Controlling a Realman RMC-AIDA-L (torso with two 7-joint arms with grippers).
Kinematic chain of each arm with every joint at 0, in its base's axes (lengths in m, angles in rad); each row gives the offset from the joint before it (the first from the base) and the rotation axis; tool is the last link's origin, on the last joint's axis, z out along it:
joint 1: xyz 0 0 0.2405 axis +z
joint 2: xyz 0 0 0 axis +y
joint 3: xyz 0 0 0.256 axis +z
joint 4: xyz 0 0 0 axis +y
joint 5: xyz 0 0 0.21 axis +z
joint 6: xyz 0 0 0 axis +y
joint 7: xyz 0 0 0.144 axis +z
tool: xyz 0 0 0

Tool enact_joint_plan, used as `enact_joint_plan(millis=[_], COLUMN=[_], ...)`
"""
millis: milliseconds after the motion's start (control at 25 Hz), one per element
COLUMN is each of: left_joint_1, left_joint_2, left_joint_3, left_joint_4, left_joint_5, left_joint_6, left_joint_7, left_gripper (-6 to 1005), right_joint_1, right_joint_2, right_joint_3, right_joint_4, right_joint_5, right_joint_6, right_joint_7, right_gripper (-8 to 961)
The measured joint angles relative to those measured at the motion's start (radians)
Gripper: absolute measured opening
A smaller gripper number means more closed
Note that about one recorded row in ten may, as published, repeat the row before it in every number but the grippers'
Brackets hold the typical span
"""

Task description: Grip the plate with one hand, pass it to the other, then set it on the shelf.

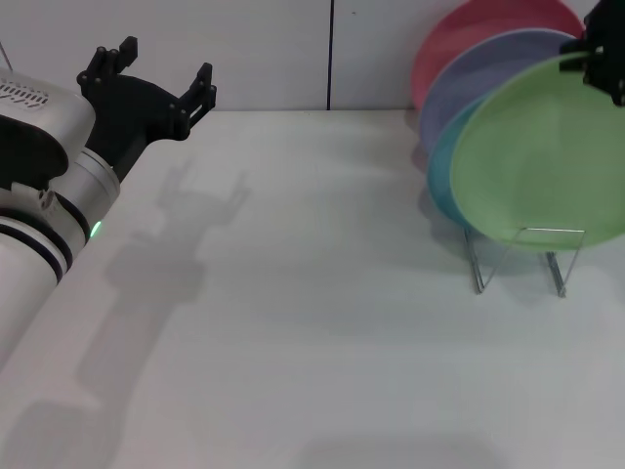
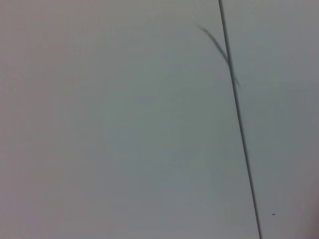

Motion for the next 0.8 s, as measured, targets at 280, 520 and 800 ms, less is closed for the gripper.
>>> enact_joint_plan(millis=[280, 520, 800], left_joint_1=[-0.012, -0.027, -0.034], left_joint_2=[0.001, 0.002, 0.003], left_joint_3=[0.004, 0.005, -0.002], left_joint_4=[0.006, 0.015, 0.025], left_joint_5=[0.000, 0.000, 0.006], left_joint_6=[-0.003, -0.003, 0.001], left_joint_7=[0.000, 0.000, 0.007], left_gripper=[845, 845, 845], right_joint_1=[-0.016, -0.019, -0.073], right_joint_2=[0.002, 0.002, 0.002], right_joint_3=[-0.029, -0.022, 0.056], right_joint_4=[-0.036, -0.083, -0.131], right_joint_5=[-0.043, -0.005, 0.323], right_joint_6=[-0.059, -0.148, -0.092], right_joint_7=[0.053, 0.091, 0.285], right_gripper=[104, 314, 558])
